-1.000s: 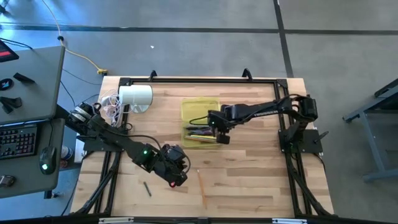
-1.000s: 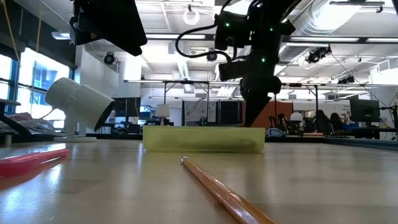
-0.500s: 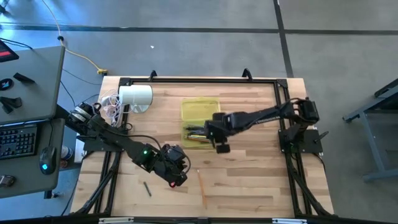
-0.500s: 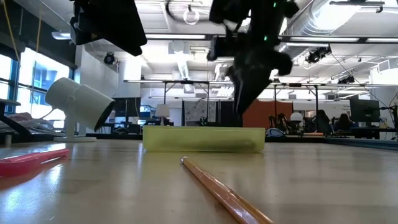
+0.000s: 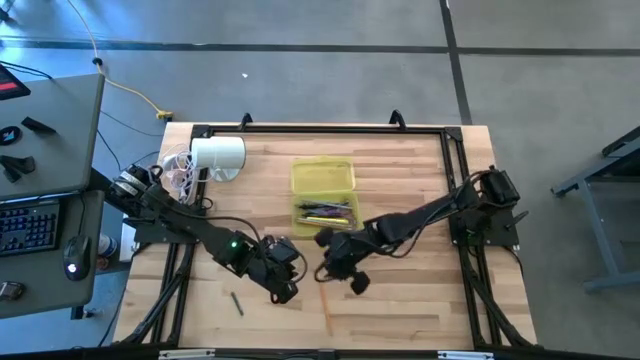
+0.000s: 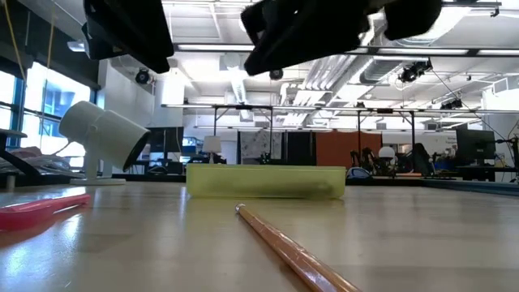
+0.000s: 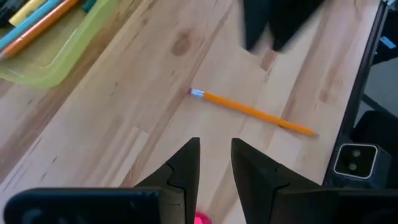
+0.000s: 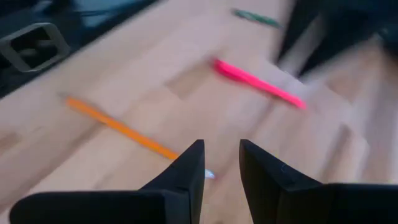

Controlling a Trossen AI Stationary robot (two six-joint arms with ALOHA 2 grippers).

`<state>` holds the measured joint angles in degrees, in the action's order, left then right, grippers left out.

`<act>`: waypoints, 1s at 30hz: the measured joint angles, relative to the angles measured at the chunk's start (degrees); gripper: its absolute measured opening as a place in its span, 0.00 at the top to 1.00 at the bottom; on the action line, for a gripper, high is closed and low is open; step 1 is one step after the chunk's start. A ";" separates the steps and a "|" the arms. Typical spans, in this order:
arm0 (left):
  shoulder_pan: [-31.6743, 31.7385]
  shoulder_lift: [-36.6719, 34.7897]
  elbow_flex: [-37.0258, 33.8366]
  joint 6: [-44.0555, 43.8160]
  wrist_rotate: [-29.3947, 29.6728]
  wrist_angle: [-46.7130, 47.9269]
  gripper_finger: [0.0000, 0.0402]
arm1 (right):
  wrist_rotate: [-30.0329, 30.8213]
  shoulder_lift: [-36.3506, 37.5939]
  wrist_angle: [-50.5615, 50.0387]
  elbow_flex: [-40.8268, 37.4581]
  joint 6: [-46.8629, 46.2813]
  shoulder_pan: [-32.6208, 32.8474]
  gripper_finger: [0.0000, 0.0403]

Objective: Pick & place school supplies into a supply box
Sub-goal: Put the orange pencil into the supply box

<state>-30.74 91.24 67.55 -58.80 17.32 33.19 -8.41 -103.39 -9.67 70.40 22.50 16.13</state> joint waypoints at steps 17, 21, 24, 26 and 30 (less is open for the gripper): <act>-0.02 0.00 0.00 -0.10 -0.82 -0.14 0.68 | -15.12 -10.34 10.07 -1.83 13.24 1.72 0.79; -0.02 0.00 0.00 0.01 -1.46 0.00 0.68 | -14.09 -10.32 10.78 -1.78 17.48 1.94 0.79; 0.00 0.00 0.00 0.29 -1.78 -0.06 0.68 | -15.34 -11.47 12.55 -1.67 17.44 1.23 0.79; 0.00 0.00 0.00 0.52 -1.79 -0.02 0.68 | -16.78 -13.09 12.57 -1.68 17.00 0.79 0.79; 0.00 0.00 -0.02 0.59 -1.81 0.36 0.68 | -18.18 -16.17 12.09 0.87 17.52 0.71 0.79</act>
<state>-30.74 91.24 67.53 -58.20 15.51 33.55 -26.60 -119.56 2.41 71.27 40.01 16.84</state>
